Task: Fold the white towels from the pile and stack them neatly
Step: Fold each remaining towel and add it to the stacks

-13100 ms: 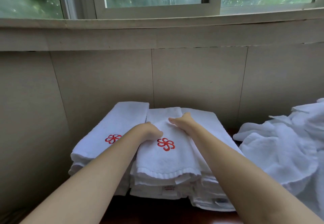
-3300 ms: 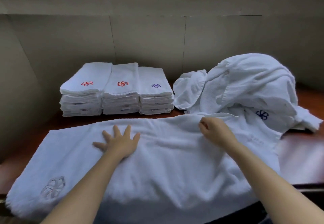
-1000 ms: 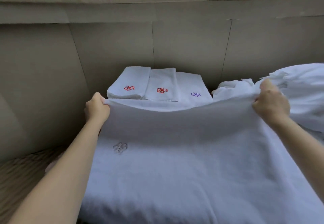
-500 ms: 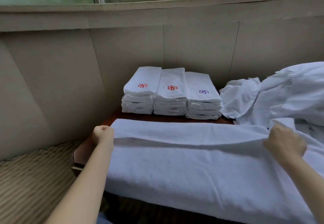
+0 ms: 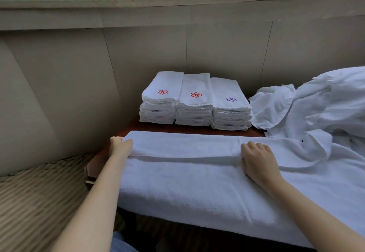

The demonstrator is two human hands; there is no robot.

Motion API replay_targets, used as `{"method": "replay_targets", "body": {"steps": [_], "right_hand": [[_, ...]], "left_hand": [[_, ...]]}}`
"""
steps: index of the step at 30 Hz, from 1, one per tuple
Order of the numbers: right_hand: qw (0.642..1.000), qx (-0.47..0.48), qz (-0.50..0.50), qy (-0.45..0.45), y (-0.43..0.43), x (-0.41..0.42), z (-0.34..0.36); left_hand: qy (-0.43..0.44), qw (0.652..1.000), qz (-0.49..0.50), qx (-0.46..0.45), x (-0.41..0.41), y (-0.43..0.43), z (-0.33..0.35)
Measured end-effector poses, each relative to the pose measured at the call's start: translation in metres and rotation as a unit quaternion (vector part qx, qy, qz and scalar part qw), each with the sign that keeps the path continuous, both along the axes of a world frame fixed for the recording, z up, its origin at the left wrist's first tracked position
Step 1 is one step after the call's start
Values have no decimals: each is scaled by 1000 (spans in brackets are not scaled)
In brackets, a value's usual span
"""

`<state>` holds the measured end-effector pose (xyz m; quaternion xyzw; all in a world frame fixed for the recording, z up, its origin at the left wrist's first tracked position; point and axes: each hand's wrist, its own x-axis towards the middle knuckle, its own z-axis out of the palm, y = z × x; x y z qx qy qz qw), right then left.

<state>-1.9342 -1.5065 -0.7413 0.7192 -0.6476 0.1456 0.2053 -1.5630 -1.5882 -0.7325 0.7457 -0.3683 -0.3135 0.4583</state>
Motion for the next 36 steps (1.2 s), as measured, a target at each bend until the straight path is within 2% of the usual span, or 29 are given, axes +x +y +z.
{"method": "replay_targets", "body": {"steps": [2,4,7,10,12,14,16,18,20,21,23,25,28,31,34,36], "right_hand": [[991,-109,17,-74,4,-3,-4],[986,-135,27,-95,6,-4,-5],[984,-113,107,-85,5,-5,-9],[983,-51,151,-94,5,-7,-11],[983,14,150,-108,6,-10,-10],[980,66,156,-108,9,-17,-8],[978,98,164,-78,11,-30,-7],[982,122,138,-40,13,-48,-4],[990,132,57,-8,15,-73,-1],[990,140,1,-3,16,-86,1],[984,146,-89,-50,21,-113,4],[972,111,-140,-152,28,-139,9],[952,45,-171,-251,41,-169,10],[918,57,-192,-343,56,-187,6],[919,87,-182,-338,65,-198,2],[918,77,-190,-340,65,-201,2]], "left_hand": [[-23,1000,14,0,-2,3,6],[-62,998,7,21,-2,4,7],[-189,980,-14,53,0,9,6],[-273,959,-36,65,-1,14,4],[-363,926,-43,96,-8,19,3],[-479,868,-53,117,-26,24,8],[-533,835,-105,88,-56,23,10],[-492,846,-195,69,-96,22,9],[-413,859,-279,116,-140,24,6],[-392,855,-309,140,-159,25,2],[-414,834,-331,153,-186,28,-14],[-452,821,-319,139,-196,24,-24],[-480,810,-316,116,-187,7,-26],[-492,796,-337,105,-164,-17,-24],[-508,786,-333,115,-157,-31,-23],[-563,768,-300,63,-177,-28,-18]]}}
